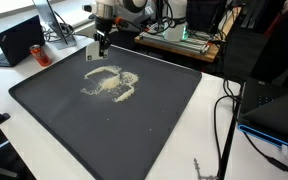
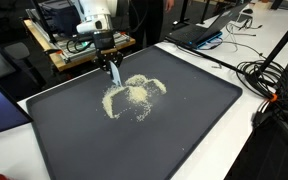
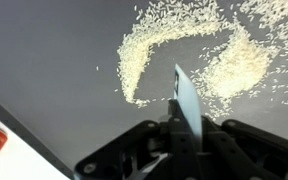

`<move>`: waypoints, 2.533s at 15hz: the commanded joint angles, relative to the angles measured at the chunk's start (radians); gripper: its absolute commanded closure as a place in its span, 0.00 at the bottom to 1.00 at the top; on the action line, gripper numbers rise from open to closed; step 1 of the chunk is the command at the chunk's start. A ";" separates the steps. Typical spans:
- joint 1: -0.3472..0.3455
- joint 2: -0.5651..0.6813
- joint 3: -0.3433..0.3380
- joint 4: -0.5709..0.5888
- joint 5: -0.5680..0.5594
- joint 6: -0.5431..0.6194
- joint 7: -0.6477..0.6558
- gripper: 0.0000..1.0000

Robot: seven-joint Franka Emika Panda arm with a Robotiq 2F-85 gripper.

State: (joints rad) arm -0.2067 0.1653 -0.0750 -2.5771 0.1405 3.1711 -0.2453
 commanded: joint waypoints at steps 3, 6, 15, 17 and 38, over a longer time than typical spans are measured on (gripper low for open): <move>0.260 -0.075 -0.277 -0.139 -0.112 0.165 -0.061 0.99; 0.408 -0.052 -0.380 -0.172 -0.009 0.255 -0.198 0.99; 0.688 -0.092 -0.483 -0.167 0.338 0.195 -0.481 0.99; 0.722 -0.112 -0.536 -0.165 0.385 0.137 -0.538 0.99; 0.793 -0.428 -0.793 0.171 -0.506 -0.720 0.161 0.99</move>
State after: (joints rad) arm 0.6143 -0.1087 -0.9463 -2.4229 -0.2282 2.5848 -0.2416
